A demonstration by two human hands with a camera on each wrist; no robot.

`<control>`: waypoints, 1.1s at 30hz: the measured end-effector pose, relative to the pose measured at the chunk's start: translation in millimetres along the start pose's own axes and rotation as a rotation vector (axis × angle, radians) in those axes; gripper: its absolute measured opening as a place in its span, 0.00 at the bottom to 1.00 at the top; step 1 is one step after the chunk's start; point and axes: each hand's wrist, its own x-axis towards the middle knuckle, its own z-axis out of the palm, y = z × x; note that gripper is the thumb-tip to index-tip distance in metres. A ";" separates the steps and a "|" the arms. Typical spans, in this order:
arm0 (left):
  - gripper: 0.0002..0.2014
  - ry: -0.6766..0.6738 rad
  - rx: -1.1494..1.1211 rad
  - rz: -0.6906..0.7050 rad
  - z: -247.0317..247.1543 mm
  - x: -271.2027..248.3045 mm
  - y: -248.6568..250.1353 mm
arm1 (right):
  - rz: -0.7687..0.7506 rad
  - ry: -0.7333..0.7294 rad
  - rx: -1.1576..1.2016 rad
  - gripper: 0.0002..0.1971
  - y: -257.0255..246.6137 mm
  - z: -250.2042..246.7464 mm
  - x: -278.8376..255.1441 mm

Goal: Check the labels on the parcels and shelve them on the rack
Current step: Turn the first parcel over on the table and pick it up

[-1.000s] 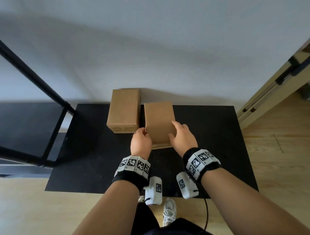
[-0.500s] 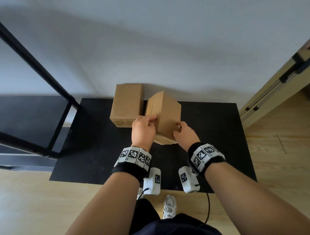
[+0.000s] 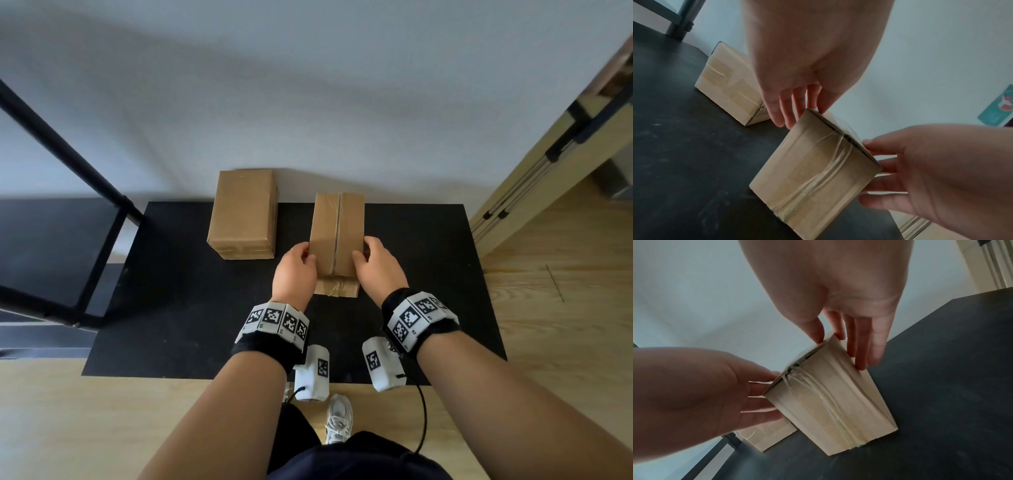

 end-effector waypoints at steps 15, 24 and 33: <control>0.16 0.244 0.003 0.013 -29.4 -7.0 -6.1 | -0.012 -0.148 -0.057 0.22 -13.5 17.8 -2.5; 0.19 0.131 0.049 0.000 -7.2 -9.5 -22.1 | -0.025 0.003 -0.052 0.20 1.9 2.6 -2.3; 0.20 0.066 0.059 -0.004 -0.6 -7.4 -22.9 | 0.040 -0.035 -0.040 0.29 16.1 7.2 -6.4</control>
